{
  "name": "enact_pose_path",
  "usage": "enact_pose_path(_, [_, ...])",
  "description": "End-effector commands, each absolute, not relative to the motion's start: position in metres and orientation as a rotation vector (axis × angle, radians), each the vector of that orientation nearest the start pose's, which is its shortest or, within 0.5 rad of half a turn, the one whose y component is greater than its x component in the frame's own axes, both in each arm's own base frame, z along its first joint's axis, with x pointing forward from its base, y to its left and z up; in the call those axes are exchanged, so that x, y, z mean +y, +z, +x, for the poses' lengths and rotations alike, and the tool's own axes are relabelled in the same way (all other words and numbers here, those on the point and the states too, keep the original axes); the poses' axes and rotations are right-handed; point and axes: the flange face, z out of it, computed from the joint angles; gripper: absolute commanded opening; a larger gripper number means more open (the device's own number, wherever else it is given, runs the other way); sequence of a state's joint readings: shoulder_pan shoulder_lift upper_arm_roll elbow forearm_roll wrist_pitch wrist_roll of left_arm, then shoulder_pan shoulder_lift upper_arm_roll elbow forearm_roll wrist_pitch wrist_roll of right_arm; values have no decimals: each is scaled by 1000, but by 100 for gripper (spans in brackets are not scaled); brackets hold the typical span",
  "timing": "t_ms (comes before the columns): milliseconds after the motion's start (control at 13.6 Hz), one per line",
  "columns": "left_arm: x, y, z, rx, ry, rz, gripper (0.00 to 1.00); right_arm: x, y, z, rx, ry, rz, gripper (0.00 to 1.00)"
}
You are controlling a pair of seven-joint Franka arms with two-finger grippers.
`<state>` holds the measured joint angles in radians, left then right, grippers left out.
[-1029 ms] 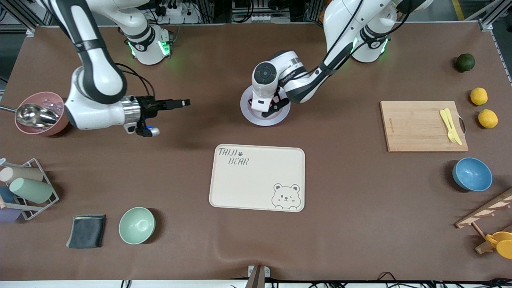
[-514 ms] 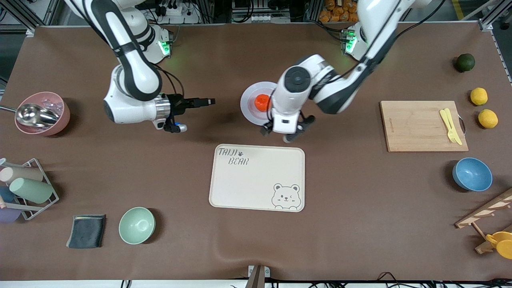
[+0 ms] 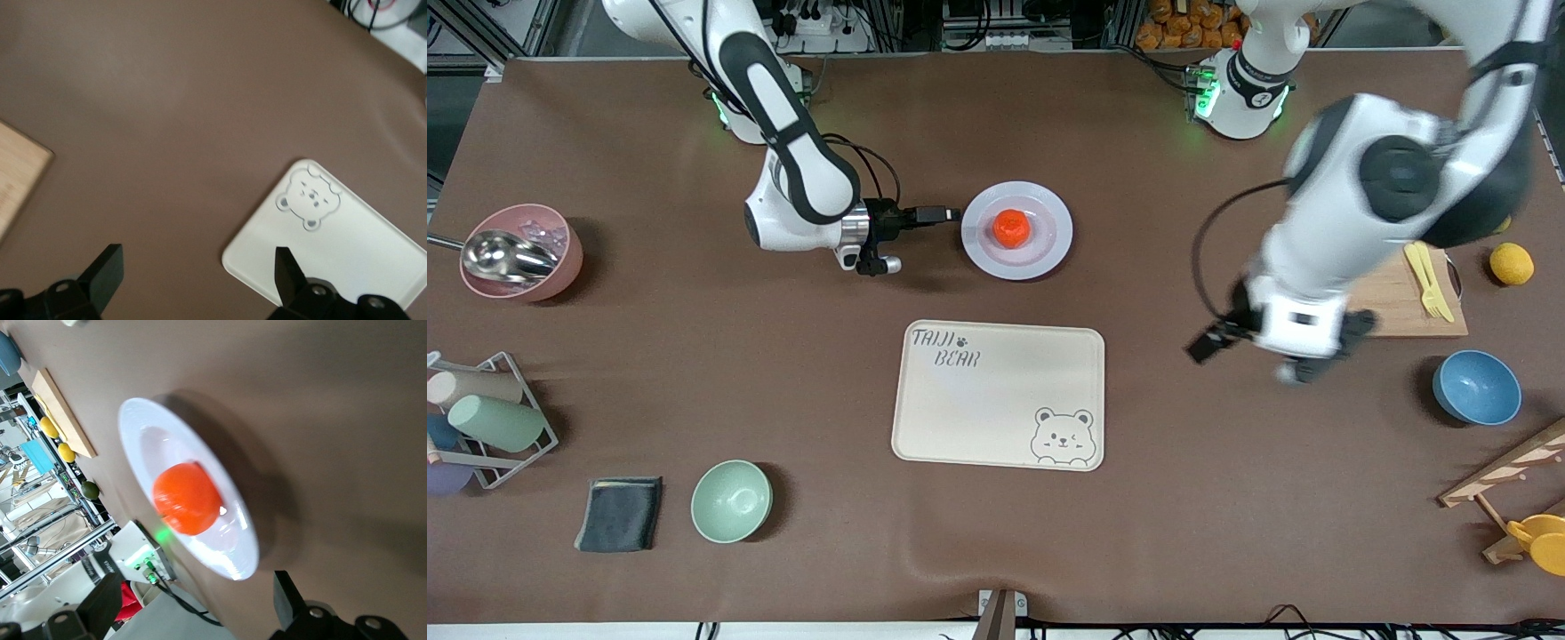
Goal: Place orange and plate with both arms
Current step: 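Withdraw the left gripper while the right gripper grips the plate rim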
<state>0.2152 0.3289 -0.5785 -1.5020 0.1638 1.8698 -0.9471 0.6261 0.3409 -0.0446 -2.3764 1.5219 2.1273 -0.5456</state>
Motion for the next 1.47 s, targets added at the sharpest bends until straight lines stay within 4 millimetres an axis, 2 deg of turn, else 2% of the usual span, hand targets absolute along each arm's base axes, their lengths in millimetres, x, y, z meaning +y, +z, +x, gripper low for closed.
enact_pose_path(0, [-125,531,639,-811,-145,-3074,100,301,152,362,176,505,-2113,100])
enact_pose_path(147, [-84,544,642,-743,-185,-3078,100,311,146,354,199,499,-2094,100])
enact_pose_path(294, [-54,561,639,-697,-227,-3073,100,317,140,348,202,465,-2102,100])
enact_pose_path(367, [-47,572,635,-659,-252,-3081,100,318,136,346,201,458,-2117,100])
enact_pose_path(514, [-43,593,625,-521,-302,-3070,100,320,136,345,197,455,-2125,100])
enact_pose_path(735, [-27,609,609,-392,-239,-3072,100,321,131,342,197,463,-2136,100])
enact_pose_path(808, [-17,611,604,-354,-211,-3059,100,323,130,341,214,453,-2135,100])
enact_pose_path(882, [-3,617,597,-293,-178,-3047,100,334,131,333,232,445,-2132,100])
enact_pose_path(1029, [-1,620,585,-351,-108,-3111,100,344,128,326,270,414,-2150,100])
enact_pose_path(1396, [-8,608,587,-350,-77,-3152,100,343,119,322,260,407,-2159,100])
